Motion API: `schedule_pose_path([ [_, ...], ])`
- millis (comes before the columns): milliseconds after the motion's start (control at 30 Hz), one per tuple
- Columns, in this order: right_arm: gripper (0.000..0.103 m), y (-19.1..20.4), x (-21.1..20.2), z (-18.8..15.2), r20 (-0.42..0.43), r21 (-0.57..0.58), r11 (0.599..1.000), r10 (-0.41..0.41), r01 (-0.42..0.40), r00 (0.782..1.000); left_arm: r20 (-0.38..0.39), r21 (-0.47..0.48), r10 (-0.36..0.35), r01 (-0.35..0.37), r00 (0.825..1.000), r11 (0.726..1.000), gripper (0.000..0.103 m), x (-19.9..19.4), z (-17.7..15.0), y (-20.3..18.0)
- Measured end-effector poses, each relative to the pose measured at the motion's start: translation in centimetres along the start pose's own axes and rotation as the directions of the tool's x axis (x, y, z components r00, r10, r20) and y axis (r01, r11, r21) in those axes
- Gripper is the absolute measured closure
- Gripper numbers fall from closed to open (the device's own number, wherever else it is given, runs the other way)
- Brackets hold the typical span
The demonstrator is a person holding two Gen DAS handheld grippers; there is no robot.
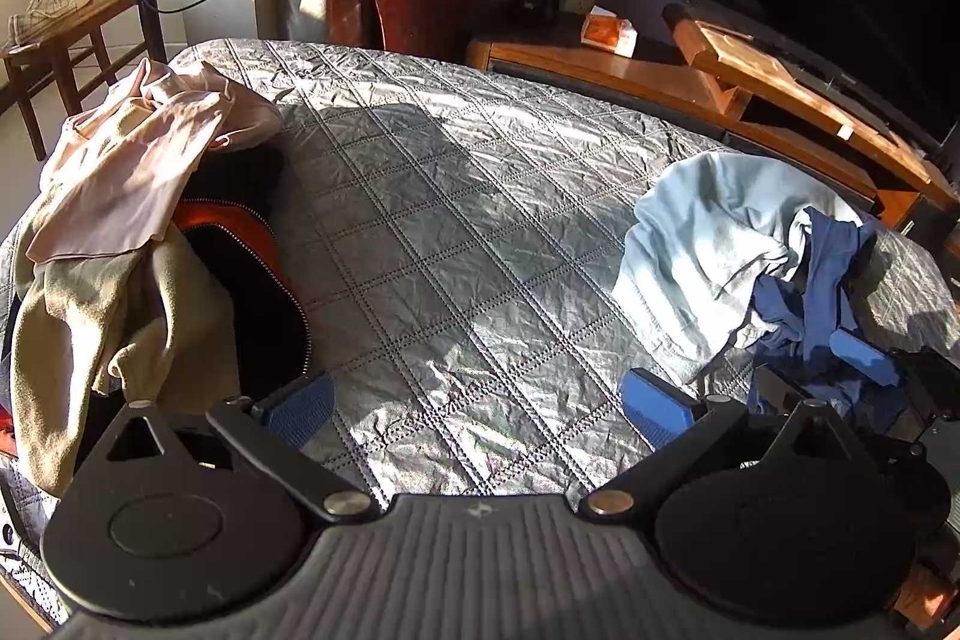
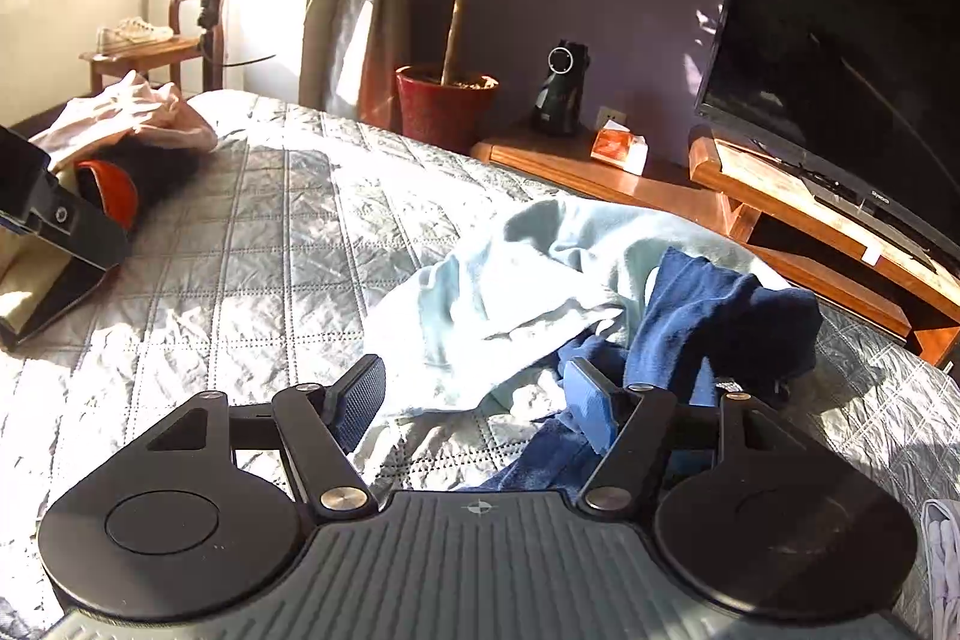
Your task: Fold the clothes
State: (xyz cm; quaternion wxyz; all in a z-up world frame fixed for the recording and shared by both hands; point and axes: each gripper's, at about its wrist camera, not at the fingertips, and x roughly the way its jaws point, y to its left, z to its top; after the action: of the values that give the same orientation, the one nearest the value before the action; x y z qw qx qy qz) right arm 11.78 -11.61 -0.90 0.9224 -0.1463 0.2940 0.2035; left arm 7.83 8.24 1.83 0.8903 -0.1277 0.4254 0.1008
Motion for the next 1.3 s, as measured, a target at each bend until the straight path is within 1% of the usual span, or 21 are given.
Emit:
schedule_pose_path([
  [133, 0.052, 1.0, 2.3, -0.3, -0.041, -0.004, 1.0, 0.019, -0.019, 0.999, 0.004, -0.038, -0.004, 0.005, 1.0, 0.999, 0.001, -0.1, 0.4, 0.8],
  [200, 0.048, 1.5, 3.4, -0.4, -0.062, -0.006, 1.0, 0.028, -0.028, 0.998, 0.004, -0.049, -0.009, 0.01, 1.0, 0.999, 0.001, -0.1, 0.5, 1.0],
  [233, 0.049, 1.7, 4.0, -0.5, -0.072, -0.007, 0.999, 0.033, -0.033, 0.997, 0.003, -0.048, -0.009, 0.01, 1.0, 0.999, 0.001, 0.0, 0.5, 1.1],
  [267, 0.054, 2.0, 4.6, -0.5, -0.082, -0.008, 0.999, 0.037, -0.038, 0.996, 0.0, -0.046, -0.007, 0.007, 1.0, 0.999, 0.001, 0.0, 0.6, 1.1],
  [300, 0.099, 2.2, 5.2, -0.6, -0.093, -0.009, 0.999, 0.042, -0.043, 0.995, -0.003, -0.045, -0.007, 0.006, 1.0, 0.999, 0.001, 0.1, 0.5, 1.1],
  [367, 0.099, 2.7, 6.3, -0.7, -0.113, -0.01, 0.999, 0.051, -0.052, 0.992, -0.006, -0.044, -0.007, 0.007, 1.0, 0.999, 0.001, 0.2, 0.5, 1.0],
  [400, 0.1, 2.6, 6.0, -0.7, -0.107, 0.006, 0.998, 0.064, -0.064, 0.992, -0.006, -0.044, -0.008, 0.007, 1.0, 0.999, 0.001, 0.2, 0.5, 1.0],
  [467, 0.1, 2.1, 4.1, -0.6, -0.064, 0.035, 0.997, 0.077, -0.075, 0.995, -0.004, -0.043, -0.007, 0.007, 1.0, 0.999, 0.001, 0.2, 0.5, 1.0],
  [533, 0.1, 1.8, 1.0, -0.3, -0.007, 0.055, 0.994, 0.1, -0.099, 0.995, -0.003, -0.044, -0.005, 0.005, 1.0, 0.999, 0.001, 0.2, 0.5, 1.0],
  [633, 0.1, 1.6, -4.3, -0.1, 0.067, 0.063, 0.987, 0.141, -0.145, 0.988, -0.001, -0.056, -0.002, 0.002, 1.0, 0.998, 0.001, 0.2, 0.6, 1.2],
  [700, 0.1, 2.3, -8.3, -0.5, 0.083, 0.034, 0.981, 0.189, -0.193, 0.978, 0.005, -0.066, -0.002, 0.002, 1.0, 0.998, 0.001, 0.1, 0.7, 1.4],
  [767, 0.1, 3.4, -12.2, -1.2, 0.096, 0.005, 0.967, 0.251, -0.253, 0.963, 0.01, -0.075, -0.002, 0.003, 1.0, 0.997, 0.001, 0.0, 0.8, 1.5],
  [833, 0.1, 4.2, -15.9, -2.1, 0.077, -0.02, 0.962, 0.274, -0.273, 0.959, 0.011, -0.081, -0.002, 0.003, 1.0, 0.997, 0.001, -0.1, 0.9, 1.6],
  [900, 0.099, 3.4, -18.8, -2.8, 0.098, 0.026, 0.959, 0.277, -0.281, 0.956, 0.011, -0.083, -0.002, 0.003, 1.0, 0.997, 0.001, -0.1, 0.9, 1.7],
  [1000, 0.099, 1.4, -22.4, -3.5, 0.154, 0.105, 0.961, 0.238, -0.256, 0.959, 0.012, -0.077, -0.004, 0.005, 1.0, 0.997, 0.001, -0.1, 0.8, 1.5],
  [1067, 0.099, -0.1, -24.0, -4.0, 0.18, 0.168, 0.95, 0.232, -0.262, 0.956, 0.012, -0.074, -0.006, 0.007, 1.0, 0.997, 0.001, -0.1, 0.8, 1.4],
  [1100, 0.092, -1.0, -23.3, -4.2, 0.179, 0.208, 0.945, 0.216, -0.252, 0.96, 0.012, -0.074, -0.008, 0.009, 1.0, 0.997, 0.001, -0.1, 0.8, 1.4],
  [1133, 0.089, -2.0, -22.2, -4.4, 0.174, 0.251, 0.939, 0.197, -0.237, 0.965, 0.013, -0.074, -0.009, 0.01, 1.0, 0.997, 0.001, -0.2, 0.8, 1.3],
  [1167, 0.079, -2.9, -21.1, -4.5, 0.168, 0.293, 0.93, 0.178, -0.221, 0.97, 0.013, -0.073, -0.01, 0.011, 1.0, 0.997, 0.001, -0.2, 0.8, 1.3],
  [1233, 0.071, -4.9, -19.0, -4.9, 0.153, 0.375, 0.907, 0.14, -0.189, 0.978, 0.012, -0.069, -0.01, 0.011, 1.0, 0.998, 0.001, -0.2, 0.7, 1.2],
  [1300, 0.071, -6.8, -16.8, -5.2, 0.136, 0.454, 0.877, 0.104, -0.155, 0.985, 0.011, -0.065, -0.01, 0.011, 1.0, 0.998, 0.001, -0.1, 0.7, 1.1],
])
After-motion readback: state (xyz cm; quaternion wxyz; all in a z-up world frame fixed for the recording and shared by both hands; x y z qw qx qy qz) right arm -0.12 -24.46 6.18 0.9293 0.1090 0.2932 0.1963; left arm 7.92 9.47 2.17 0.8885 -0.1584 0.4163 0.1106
